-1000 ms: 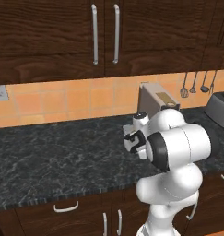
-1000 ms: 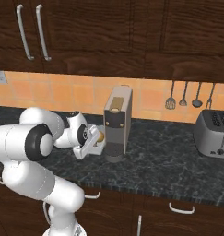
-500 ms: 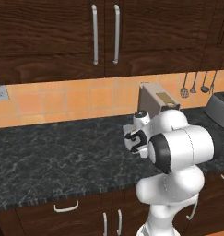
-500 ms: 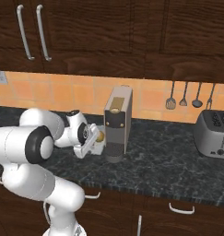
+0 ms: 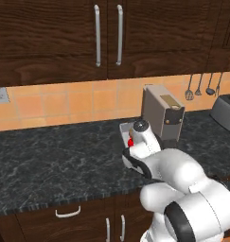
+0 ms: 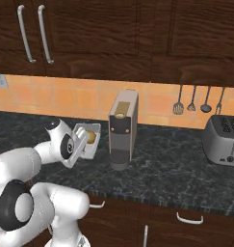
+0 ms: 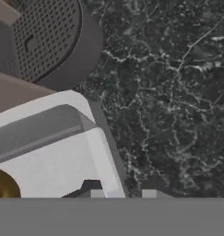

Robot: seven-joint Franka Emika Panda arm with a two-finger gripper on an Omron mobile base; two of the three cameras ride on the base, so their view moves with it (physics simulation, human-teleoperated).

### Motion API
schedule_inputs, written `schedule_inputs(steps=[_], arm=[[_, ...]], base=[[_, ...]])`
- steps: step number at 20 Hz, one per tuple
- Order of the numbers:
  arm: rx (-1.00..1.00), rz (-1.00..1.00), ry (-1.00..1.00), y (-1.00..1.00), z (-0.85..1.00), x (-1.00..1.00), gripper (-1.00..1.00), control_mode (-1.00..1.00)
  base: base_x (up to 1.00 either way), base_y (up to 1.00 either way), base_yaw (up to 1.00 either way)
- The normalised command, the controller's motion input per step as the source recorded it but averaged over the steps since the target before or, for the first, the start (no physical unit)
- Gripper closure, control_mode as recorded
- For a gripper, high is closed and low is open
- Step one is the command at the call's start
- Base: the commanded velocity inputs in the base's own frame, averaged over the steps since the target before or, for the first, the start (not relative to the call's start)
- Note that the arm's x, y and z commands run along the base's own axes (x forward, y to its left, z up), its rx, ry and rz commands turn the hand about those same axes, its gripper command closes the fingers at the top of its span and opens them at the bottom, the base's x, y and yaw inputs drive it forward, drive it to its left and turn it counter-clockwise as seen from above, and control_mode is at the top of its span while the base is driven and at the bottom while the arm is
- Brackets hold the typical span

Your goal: Take the meat container that has the chicken drumstick and place it on the second highest rack of the freezer. Then take the vegetable container that has the tomato and potato and place it on the highest rack of the freezer.

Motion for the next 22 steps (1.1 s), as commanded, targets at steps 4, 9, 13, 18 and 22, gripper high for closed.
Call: schedule_inputs(steps=[4,9,13,18,22], arm=[[0.00,0.00,0.02,0.26,1.00,-0.53,1.00,-1.00],[0.00,0.00,0.15,0.16,0.95,-0.68,1.00,-1.00],[0.01,0.00,0.17,0.00,0.72,-0.90,1.00,-1.00],[0.02,0.00,0.06,0.00,0.95,-0.82,1.00,-1.00],[0.00,0.00,0.00,0.00,0.70,-0.39,1.00,-1.00]], base=[[0.00,0.00,0.00],[0.00,0.00,0.00],[0.00,0.00,0.00],[0.00,0.00,0.00],[0.00,0.00,0.00]])
